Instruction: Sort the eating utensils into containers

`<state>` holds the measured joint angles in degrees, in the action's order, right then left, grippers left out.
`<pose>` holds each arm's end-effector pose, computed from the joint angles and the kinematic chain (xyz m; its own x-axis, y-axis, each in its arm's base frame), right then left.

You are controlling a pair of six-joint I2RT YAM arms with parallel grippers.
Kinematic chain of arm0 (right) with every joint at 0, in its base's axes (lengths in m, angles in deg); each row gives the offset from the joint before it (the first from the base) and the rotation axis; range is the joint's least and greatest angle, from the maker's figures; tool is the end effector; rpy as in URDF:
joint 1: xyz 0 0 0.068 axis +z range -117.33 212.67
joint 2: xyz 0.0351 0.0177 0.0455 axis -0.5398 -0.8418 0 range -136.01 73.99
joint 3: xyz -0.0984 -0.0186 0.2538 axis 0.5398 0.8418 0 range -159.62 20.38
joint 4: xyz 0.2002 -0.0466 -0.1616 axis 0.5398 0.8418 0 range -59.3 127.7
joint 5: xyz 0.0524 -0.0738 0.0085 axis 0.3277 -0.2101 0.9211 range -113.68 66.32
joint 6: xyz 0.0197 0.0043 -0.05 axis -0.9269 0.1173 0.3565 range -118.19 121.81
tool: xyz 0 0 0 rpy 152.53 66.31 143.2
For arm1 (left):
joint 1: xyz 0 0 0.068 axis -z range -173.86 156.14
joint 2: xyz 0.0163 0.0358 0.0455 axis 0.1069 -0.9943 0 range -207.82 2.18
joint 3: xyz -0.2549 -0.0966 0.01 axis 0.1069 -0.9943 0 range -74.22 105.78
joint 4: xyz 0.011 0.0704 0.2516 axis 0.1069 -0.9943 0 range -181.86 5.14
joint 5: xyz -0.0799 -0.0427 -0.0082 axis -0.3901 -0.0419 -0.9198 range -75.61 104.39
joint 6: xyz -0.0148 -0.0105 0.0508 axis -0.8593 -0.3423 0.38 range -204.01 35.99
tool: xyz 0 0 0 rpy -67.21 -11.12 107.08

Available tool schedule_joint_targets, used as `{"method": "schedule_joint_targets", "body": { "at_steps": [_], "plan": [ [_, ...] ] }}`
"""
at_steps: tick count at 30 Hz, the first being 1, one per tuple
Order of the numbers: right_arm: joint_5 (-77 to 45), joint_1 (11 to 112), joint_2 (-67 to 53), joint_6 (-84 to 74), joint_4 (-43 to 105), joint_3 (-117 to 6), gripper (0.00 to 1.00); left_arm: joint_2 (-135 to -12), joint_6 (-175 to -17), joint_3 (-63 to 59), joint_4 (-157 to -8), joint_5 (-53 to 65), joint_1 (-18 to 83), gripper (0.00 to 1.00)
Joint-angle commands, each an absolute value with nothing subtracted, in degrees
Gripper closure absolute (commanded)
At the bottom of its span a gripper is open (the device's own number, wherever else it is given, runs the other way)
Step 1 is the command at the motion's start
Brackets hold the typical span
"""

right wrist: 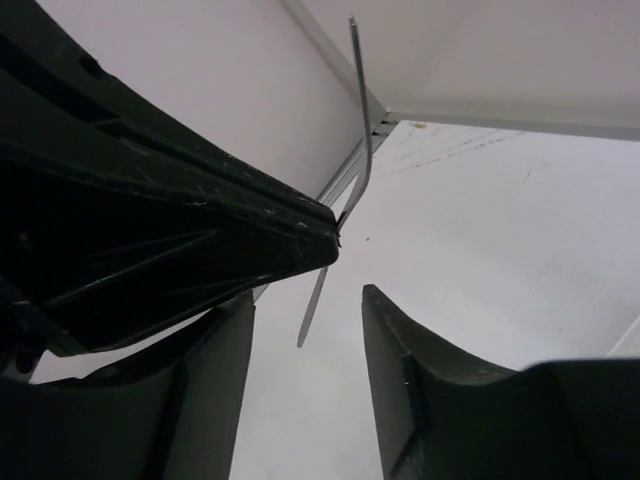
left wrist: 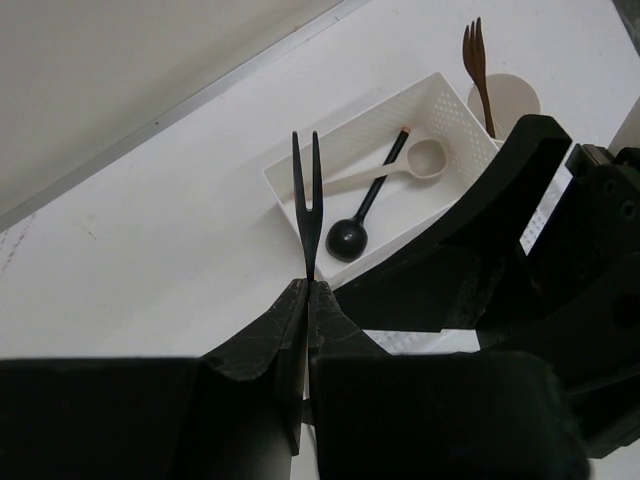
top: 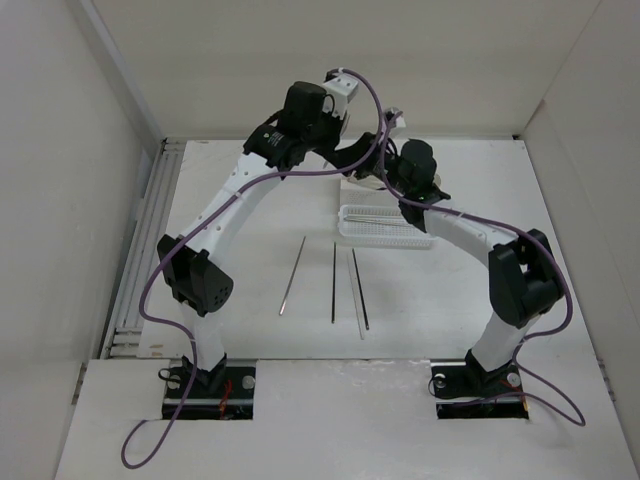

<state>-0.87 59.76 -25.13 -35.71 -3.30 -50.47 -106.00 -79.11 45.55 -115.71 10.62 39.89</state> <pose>0.3608 0.2001 0.3217 -0.3943 0.4289 -0.8127 -0.6594 0.4839 0.5753 0.3593 -0.2430 0.4362 -0.2215 0.2506 -0.9424 0.6273 0.7766 0.0591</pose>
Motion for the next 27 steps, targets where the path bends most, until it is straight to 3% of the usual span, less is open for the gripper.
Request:
{"method": "schedule_joint_targets", "body": {
  "at_steps": [1, 4, 9, 12, 16, 17, 18, 19, 20, 21, 27],
  "plan": [
    [-0.7, 60.0, -26.6, -36.9, -8.7, -53.6, 0.49, -102.8, -80.3, 46.3, -113.3, 10.9, 40.1, 1.0],
    [-0.7, 60.0, -27.1, -37.4, -9.2, -54.3, 0.61, -102.8, -80.8, 46.3, -113.3, 10.3, 40.1, 1.0],
    [0.4, 60.0, -28.8, -38.6, -9.7, -56.1, 0.65, -102.8, -81.4, 46.3, -113.3, 9.8, 40.1, 1.0],
    [-0.1, 60.0, -28.8, -38.6, -9.7, -56.1, 0.74, -102.8, -81.4, 46.3, -113.9, 9.3, 40.1, 1.0],
    [-0.1, 60.0, -28.8, -38.6, -11.0, -55.0, 1.0, -102.8, -81.4, 46.3, -113.9, 9.3, 40.1, 1.0],
    [-0.8, 60.0, -28.2, -38.1, -11.0, -55.0, 1.0, -102.8, -81.4, 46.3, -113.9, 9.3, 40.1, 1.0],
    [-0.8, 60.0, -28.1, -37.6, -11.0, -54.5, 1.0, -102.8, -81.4, 46.3, -113.9, 8.8, 40.1, 0.92],
    [-0.8, 60.0, -27.4, -37.0, -11.0, -54.5, 1.0, -102.8, -81.4, 45.8, -113.9, 8.8, 40.1, 0.75],
    [-0.8, 60.0, -27.4, -36.4, -11.0, -53.8, 1.0, -102.8, -81.4, 45.8, -113.9, 8.8, 40.1, 0.28],
    [-0.8, 59.3, -26.7, -34.8, -11.0, -53.8, 1.0, -102.8, -81.4, 45.8, -113.9, 8.8, 40.1, 0.0],
    [-3.2, 50.8, -21.6, -26.9, -10.4, -47.6, 1.0, -101.1, -81.4, 47.0, -113.3, 16.5, 40.1, 0.0]
  ]
}}
